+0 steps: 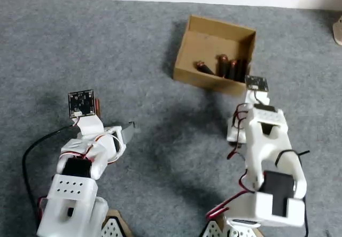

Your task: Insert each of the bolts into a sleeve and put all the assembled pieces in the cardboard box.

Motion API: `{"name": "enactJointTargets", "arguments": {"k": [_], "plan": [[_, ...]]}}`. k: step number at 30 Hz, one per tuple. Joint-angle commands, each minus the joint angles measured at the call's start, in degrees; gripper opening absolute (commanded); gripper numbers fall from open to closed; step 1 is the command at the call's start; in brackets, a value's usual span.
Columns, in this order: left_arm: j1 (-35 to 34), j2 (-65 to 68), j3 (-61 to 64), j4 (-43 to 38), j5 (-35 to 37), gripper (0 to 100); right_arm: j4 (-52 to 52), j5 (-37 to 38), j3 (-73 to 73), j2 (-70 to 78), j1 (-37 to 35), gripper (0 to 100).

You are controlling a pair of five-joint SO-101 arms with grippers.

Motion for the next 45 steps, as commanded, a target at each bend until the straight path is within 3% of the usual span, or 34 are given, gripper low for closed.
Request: {"name": "enactJointTargets", "arguments": {"k": [1,10,18,24,27,32,39,45], "plan": [[-2.3,-0.4,-3.6,0.3,-0.3,27,2.3,-4.9,6.8,-10.9,-6.7,0.5],[-5.2,-0.3,-17.2,17.1,-0.2,27,3.0,-10.9,26.5,-48.2,-22.5,0.5],[-9.4,-0.2,-25.5,23.8,-0.4,27,1.5,-11.2,37.6,-73.9,-19.6,0.5],[-15.5,-0.2,-26.2,25.9,-5.6,27,-12.4,-11.2,51.6,-90.3,-16.1,0.5],[-18.2,-0.2,-26.1,26.2,-6.5,20,-15.5,-13.5,58.4,-98.2,-16.0,0.5],[-18.6,-0.2,-26.7,26.7,-7.6,10,-14.5,-22.8,61.1,-102.6,-14.8,0.5],[-18.5,1.3,-27.0,26.5,-12.4,11,-14.5,-23.7,61.1,-101.4,-14.8,0.5],[-16.8,21.8,-35.1,26.3,-12.4,11,-12.4,-23.7,61.1,-101.4,-14.8,0.5]]}}
